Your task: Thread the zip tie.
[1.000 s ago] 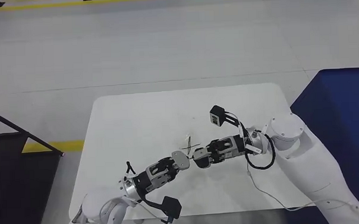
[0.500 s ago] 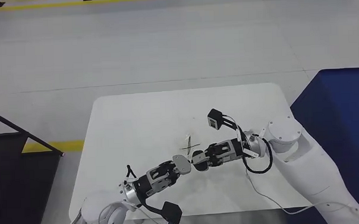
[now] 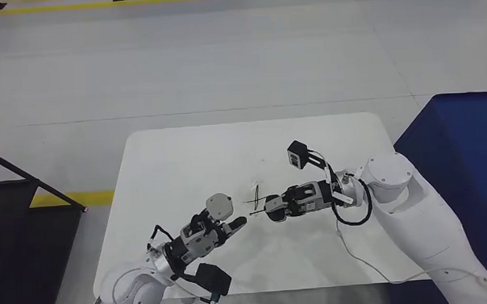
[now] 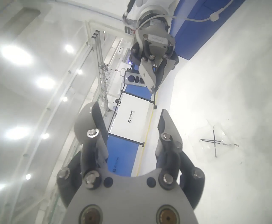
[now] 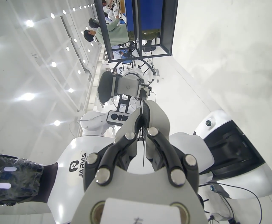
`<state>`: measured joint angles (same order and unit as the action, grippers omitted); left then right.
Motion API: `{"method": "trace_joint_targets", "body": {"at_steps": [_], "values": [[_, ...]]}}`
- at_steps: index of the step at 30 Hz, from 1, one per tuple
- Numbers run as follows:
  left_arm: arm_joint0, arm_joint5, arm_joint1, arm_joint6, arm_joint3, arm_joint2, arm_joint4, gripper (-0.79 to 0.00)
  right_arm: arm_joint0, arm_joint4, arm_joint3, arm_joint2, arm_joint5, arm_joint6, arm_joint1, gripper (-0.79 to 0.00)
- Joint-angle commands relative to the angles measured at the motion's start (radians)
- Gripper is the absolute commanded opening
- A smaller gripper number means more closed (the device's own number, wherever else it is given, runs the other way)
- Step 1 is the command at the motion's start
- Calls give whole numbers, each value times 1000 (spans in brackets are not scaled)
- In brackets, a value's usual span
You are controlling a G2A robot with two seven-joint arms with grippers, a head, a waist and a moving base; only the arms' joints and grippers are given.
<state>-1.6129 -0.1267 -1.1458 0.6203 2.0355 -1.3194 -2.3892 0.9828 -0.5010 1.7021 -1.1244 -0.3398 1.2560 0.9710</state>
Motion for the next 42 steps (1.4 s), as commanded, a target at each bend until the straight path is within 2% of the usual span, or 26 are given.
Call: {"method": "trace_joint_targets", "body": {"at_steps": [1, 5, 8, 10, 13, 15, 20, 22, 23, 25, 27, 29, 31, 39, 40, 42], "values": [[0, 0, 0, 0, 1, 1, -18, 0, 0, 0, 1, 0, 0, 0, 0, -785], [-1, -7, 0, -1, -1, 4, -10, 0, 9, -17, 1, -3, 25, -21, 2, -785], [1, -120, -4, -25, -10, 9, 169, 0, 18, -36, 10, -36, 107, -38, 0, -785], [2, -216, -8, -62, -26, -5, 369, 0, 35, -48, 28, -75, 163, -38, -5, -785], [-1, -344, -16, -256, -66, -30, 693, 0, 68, -62, 40, -121, 223, -47, -11, -785], [19, -410, -18, -382, -66, -33, 812, 0, 79, -39, 28, -129, 240, -72, -13, -785], [24, -414, -17, -401, -63, -34, 812, 0, 79, -39, 28, -129, 240, -72, -13, -785], [20, -409, -18, -405, -72, -33, 828, 0, 83, -21, 63, -117, 296, -60, -12, -785], [14, -392, -22, -432, -93, -27, 902, 0, 80, 1, 86, -119, 326, -60, -12, -785], [18, -370, -30, -576, -138, -12, 1061, 0, 81, 4, 149, -132, 357, -67, -13, -785], [38, -303, -38, -723, -156, 7, 1188, 0, 78, -21, 202, -150, 326, -80, -15, -785], [59, -263, -41, -810, -165, 29, 1204, 0, 66, -77, 277, -154, 273, -63, -14, -785], [59, -263, -41, -810, -165, 29, 1204, 0, 55, -85, 353, -146, 236, -61, -14, -785], [59, -263, -41, -810, -165, 29, 1204, 0, 55, -83, 361, -144, 232, -61, -14, -785], [59, -263, -41, -810, -165, 29, 1204, 0, 68, -95, 362, -131, 226, -59, -13, -785], [59, -263, -41, -810, -165, 29, 1204, 0, 76, -225, 391, -102, 233, -3, -7, -785]]}}
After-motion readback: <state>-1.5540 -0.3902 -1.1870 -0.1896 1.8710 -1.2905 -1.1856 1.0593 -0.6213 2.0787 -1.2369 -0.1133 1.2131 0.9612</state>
